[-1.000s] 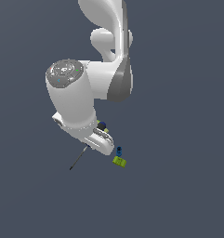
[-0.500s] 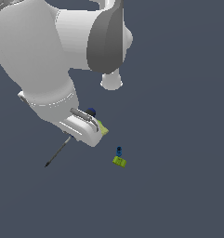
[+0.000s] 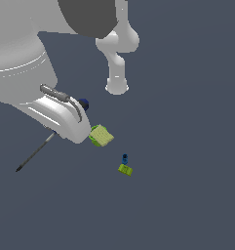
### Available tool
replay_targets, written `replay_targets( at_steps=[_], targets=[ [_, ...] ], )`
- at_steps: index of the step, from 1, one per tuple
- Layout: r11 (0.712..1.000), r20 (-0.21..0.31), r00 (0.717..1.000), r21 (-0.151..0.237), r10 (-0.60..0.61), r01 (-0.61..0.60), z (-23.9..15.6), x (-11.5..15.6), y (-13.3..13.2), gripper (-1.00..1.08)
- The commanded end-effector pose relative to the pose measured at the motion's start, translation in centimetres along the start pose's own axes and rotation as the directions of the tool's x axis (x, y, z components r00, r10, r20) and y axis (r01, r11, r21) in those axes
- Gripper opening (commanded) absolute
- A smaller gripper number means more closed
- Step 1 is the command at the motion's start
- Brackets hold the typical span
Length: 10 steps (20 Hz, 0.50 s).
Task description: Pick up a designated object from a clutter of objects.
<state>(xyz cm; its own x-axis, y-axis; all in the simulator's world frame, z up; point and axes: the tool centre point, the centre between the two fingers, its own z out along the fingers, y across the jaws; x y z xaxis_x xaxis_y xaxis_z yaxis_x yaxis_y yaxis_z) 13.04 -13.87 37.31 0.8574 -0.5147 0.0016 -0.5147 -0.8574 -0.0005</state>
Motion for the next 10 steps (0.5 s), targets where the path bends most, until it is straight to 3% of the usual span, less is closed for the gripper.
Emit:
replay_targets(
  at_steps=[1,10],
  targets=[
    [1.0,0.0,1.0,0.0,0.0,0.0,-1.5,0.5,0.2,-1.0],
    [1.0,0.001,1.0,0.0,-0.001,0.001,-4.4,1.6,0.6,-1.0]
  ],
)
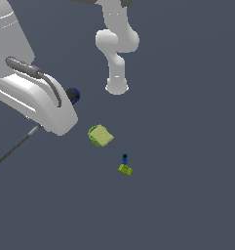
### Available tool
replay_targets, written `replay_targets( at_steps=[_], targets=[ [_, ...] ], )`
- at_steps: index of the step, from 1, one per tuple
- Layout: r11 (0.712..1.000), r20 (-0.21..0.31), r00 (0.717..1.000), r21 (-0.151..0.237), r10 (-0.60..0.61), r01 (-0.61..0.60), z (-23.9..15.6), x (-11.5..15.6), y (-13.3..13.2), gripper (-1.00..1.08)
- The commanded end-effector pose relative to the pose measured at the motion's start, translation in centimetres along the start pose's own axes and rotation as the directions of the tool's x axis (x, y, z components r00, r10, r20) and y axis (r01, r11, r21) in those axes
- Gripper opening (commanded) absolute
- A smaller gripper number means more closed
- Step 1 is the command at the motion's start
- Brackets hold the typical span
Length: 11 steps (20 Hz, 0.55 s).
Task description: Pick up a designated object from a clutter of objects.
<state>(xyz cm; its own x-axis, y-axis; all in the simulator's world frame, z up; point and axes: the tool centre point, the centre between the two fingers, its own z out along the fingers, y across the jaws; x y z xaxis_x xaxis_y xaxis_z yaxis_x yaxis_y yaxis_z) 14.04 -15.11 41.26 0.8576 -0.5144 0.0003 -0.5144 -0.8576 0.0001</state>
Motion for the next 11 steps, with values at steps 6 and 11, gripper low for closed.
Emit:
replay_targets(
  at_steps=[6,11],
  targets=[
    [1.0,0.0,1.0,0.0,0.0,0.0,-1.16,0.51,0.12,-1.0],
    [1.0,0.0,1.0,0.0,0.0,0.0,-1.26,0.59,0.11,-1.0]
  ],
)
